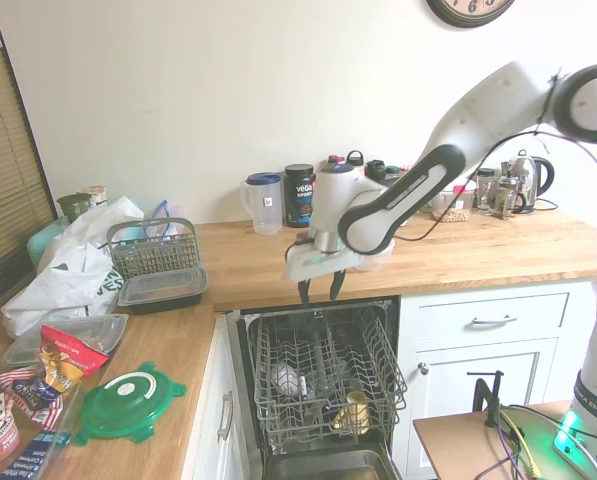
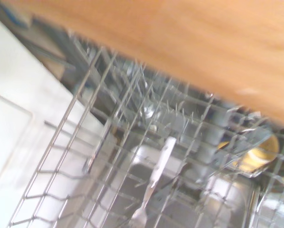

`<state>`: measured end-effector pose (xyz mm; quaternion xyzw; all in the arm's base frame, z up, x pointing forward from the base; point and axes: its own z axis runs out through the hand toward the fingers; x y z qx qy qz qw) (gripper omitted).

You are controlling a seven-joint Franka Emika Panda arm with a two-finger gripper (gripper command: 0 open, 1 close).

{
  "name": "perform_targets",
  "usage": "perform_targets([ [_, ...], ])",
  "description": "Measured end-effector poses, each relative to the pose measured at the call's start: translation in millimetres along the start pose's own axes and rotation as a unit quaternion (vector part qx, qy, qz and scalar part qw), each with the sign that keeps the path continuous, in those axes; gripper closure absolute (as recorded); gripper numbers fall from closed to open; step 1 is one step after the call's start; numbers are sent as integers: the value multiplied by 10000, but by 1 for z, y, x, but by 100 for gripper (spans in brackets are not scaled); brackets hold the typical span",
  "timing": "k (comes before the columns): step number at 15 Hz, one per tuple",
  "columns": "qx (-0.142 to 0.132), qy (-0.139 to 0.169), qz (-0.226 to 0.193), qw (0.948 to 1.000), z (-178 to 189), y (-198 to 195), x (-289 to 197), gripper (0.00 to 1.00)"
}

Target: Put the fork in the dishwasher

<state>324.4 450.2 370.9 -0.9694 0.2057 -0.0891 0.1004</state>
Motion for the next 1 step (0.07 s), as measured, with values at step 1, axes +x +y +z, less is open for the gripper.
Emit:
perform_targets([
  [1, 144, 51, 151, 9998, -17, 12, 16, 0],
])
